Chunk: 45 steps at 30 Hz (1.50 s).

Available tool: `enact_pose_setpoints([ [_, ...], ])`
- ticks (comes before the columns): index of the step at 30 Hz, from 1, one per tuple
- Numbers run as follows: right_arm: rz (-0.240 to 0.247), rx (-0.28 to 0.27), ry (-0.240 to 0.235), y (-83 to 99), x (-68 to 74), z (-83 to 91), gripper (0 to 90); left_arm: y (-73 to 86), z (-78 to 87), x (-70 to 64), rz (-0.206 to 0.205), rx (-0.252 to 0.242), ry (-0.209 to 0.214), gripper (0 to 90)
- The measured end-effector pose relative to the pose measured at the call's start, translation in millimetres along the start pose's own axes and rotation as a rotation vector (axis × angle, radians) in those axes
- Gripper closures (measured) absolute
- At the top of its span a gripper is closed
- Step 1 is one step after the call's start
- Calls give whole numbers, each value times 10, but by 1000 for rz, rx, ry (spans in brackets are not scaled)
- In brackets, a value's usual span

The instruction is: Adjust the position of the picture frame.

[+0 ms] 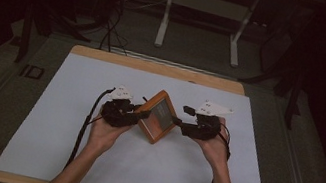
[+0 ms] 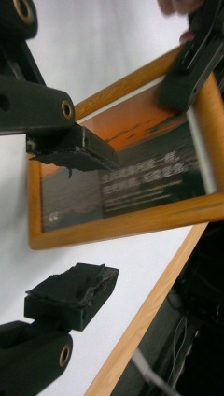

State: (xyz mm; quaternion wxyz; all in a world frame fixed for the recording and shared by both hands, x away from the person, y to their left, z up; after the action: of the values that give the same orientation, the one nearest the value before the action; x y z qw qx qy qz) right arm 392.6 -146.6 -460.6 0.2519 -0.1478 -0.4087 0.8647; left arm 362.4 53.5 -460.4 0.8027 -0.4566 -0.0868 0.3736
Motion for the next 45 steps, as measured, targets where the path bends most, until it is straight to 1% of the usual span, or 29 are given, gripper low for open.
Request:
enact_pose_setpoints([
  [1, 0, 0, 0, 0, 0, 0, 413, 0, 0, 0, 0, 0, 0, 700],
  [2, 7, -10, -13, -12, 17, 12, 419, -7, 19, -19, -23, 4, -1, 700],
  [4, 16, -10, -23, -23, 32, 16, 430, -10, 35, -31, -38, 8, -3, 701],
  [6, 18, -9, -27, -29, 42, 15, 434, -10, 42, -33, -39, 13, -2, 701],
  [7, 29, -10, -40, -44, 57, 8, 439, -12, 61, -37, -46, 16, 4, 700],
  [9, 30, -12, -47, -50, 64, 2, 441, -11, 70, -42, -53, 20, 5, 701],
  [10, 32, -18, -68, -61, 75, -12, 446, -9, 88, -55, -71, 26, 11, 700],
  [12, 32, -22, -88, -67, 81, -30, 446, -9, 111, -68, -81, 31, 23, 701],
  [14, 32, -29, -121, -71, 104, -50, 445, -9, 138, -81, -97, 36, 47, 701],
  [17, 50, -30, -158, -72, 151, -86, 441, -14, 179, -113, -125, 48, 82, 701],
  [18, 58, -32, -167, -73, 168, -100, 438, -16, 190, -130, -138, 55, 89, 700],
  [19, 65, -32, -179, -74, 187, -111, 436, -16, 190, -130, -138, 55, 89, 700],
  [20, 72, -33, -189, -76, 205, -120, 433, -20, 209, -165, -174, 76, 99, 700],
  [22, 87, -40, -211, -87, 241, -134, 423, -20, 222, -194, -209, 93, 110, 700],
  [26, 105, -47, -249, -111, 299, -147, 382, 0, 238, -217, -248, 109, 141, 699],
  [28, 120, -51, -260, -125, 326, -139, 380, 12, 242, -225, -267, 116, 152, 699],
  [31, 154, -49, -278, -154, 378, -111, 396, 27, 248, -247, -301, 130, 167, 699],
  [33, 176, -43, -301, -169, 418, -92, 448, 28, 254, -256, -315, 125, 179, 699],
  [34, 187, -39, -306, -171, 431, -88, 450, 30, 260, -254, -323, 126, 183, 699],
  [37, 185, -41, -331, -165, 436, -63, 497, 41, 285, -250, -350, 119, 201, 699],
  [39, 184, -37, -350, -150, 449, -51, 515, 49, 301, -251, -368, 127, 210, 698],
  [41, 188, -33, -355, -143, 458, -51, 519, 52, 306, -250, -372, 127, 215, 698],
  [42, 198, -18, -348, -128, 477, -57, 520, 62, 308, -250, -381, 131, 218, 698],
  [45, 203, 3, -337, -113, 497, -65, 531, 75, 312, -239, -389, 133, 221, 697],
])
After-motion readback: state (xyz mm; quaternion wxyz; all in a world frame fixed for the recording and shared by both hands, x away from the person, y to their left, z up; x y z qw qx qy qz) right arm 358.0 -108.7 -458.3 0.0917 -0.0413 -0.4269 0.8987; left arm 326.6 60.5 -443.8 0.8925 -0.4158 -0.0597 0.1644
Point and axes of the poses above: each handheld gripper's, and its own axes: z roughly backward along the jaws, y roughly out of its underside, x roughly to its left, the point moved 6 cm from there along -z, roughly forward along the jaws, and after that the axes turned 9 degrees about x, right-handed, at the moved point
